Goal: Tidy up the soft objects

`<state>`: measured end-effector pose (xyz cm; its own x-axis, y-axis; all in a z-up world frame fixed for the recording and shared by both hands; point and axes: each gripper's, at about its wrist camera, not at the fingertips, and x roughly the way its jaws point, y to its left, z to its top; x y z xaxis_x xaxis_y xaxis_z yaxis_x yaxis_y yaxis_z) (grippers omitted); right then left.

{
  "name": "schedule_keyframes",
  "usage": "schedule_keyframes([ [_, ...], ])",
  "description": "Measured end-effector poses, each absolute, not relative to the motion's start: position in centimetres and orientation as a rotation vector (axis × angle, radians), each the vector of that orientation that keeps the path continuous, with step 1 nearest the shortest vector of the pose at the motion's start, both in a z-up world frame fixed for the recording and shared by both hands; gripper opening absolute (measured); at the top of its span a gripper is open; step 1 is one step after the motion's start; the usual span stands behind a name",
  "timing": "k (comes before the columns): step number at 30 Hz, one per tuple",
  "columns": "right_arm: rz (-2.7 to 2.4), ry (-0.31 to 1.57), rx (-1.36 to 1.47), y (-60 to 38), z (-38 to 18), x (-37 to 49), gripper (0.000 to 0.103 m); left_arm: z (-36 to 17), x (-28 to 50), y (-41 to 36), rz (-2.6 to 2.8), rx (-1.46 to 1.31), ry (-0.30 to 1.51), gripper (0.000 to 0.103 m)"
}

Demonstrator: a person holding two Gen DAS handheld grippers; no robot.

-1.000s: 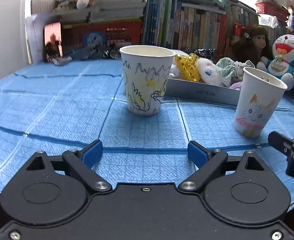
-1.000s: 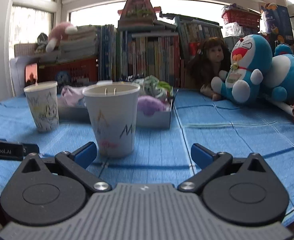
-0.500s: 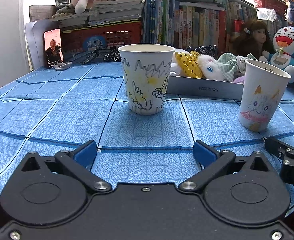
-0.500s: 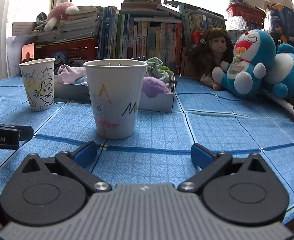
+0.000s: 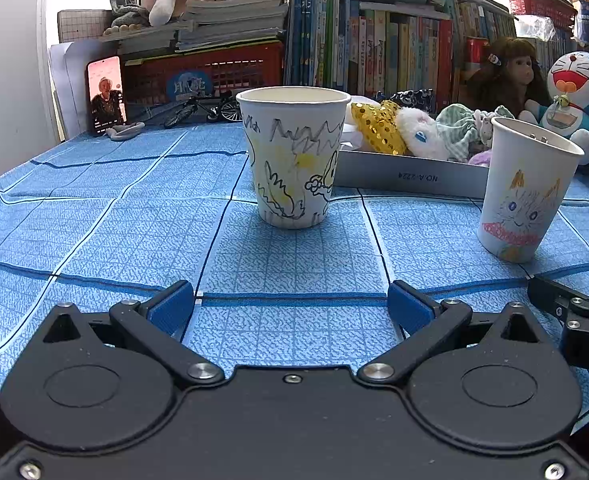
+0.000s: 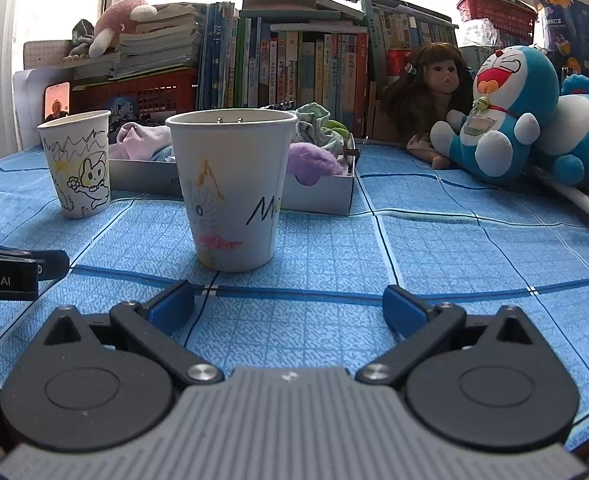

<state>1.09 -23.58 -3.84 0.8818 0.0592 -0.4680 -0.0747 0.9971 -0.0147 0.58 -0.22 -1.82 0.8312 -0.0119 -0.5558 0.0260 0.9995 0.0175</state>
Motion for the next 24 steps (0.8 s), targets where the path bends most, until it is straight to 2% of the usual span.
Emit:
schedule_keyframes([
  [24, 0.075, 0.492, -0.032, -23.60, -3.82, 1.20, 0.103, -1.85, 0.58, -0.25, -0.018, 0.024, 0.588, 0.103],
])
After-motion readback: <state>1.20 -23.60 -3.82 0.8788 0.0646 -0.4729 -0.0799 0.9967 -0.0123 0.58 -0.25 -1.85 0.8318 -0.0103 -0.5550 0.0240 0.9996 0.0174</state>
